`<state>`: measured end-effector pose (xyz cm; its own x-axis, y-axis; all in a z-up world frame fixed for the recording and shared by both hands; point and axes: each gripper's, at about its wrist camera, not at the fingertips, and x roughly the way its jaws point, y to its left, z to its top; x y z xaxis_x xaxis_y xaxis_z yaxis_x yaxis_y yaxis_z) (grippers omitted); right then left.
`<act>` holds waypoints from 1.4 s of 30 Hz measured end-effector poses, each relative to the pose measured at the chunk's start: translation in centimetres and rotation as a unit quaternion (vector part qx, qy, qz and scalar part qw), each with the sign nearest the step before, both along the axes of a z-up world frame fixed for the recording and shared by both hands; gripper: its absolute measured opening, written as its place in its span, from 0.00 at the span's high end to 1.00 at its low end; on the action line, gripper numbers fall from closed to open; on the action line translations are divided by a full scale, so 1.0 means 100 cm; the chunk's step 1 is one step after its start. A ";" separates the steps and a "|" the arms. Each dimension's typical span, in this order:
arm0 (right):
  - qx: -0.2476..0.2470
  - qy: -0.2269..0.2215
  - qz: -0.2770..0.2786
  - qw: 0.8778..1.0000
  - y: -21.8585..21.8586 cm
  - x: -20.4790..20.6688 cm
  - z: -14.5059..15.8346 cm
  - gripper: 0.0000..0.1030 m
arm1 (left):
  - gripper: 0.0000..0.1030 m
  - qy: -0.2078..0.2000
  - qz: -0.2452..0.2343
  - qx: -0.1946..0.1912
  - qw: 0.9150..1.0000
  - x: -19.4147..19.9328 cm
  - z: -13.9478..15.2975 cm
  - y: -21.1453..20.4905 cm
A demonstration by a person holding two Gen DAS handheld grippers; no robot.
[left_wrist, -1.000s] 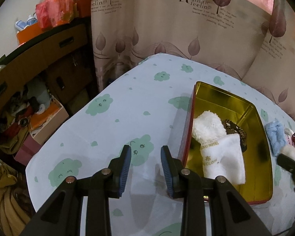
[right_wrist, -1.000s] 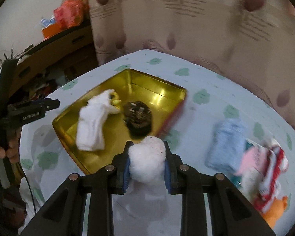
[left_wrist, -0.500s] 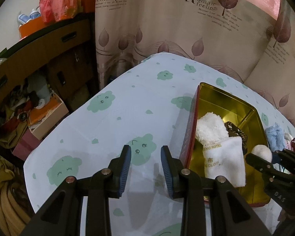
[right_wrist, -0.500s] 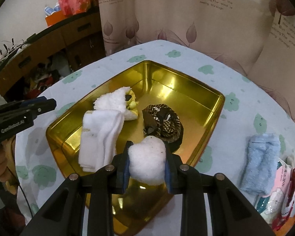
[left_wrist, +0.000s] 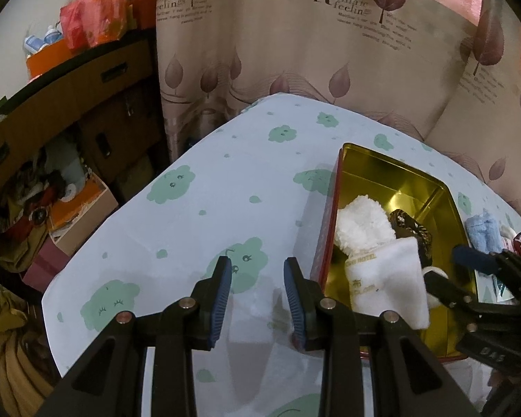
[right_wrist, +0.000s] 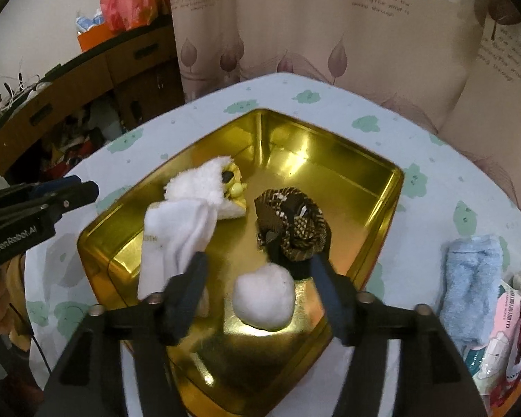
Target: Organize soft objects
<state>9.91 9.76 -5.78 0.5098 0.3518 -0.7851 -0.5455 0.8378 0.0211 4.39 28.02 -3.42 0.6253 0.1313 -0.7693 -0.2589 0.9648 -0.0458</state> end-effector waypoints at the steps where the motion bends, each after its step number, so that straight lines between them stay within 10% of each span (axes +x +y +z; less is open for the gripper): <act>1: 0.003 -0.002 -0.001 1.000 -0.001 -0.001 0.002 0.40 | 0.69 0.000 -0.001 0.002 1.000 0.000 0.000 -0.001; 21: -0.010 -0.037 -0.187 0.982 -0.202 -0.062 0.055 0.40 | 0.69 -0.007 -0.003 0.027 1.000 -0.003 0.003 -0.007; 29: -0.003 -0.002 -0.290 0.957 -0.291 -0.072 0.037 0.40 | 0.69 -0.015 0.007 0.044 0.999 -0.004 0.003 -0.005; 42: 0.011 0.047 -0.307 0.950 -0.307 -0.048 -0.009 0.40 | 0.69 -0.008 0.014 0.061 0.998 0.000 -0.005 -0.003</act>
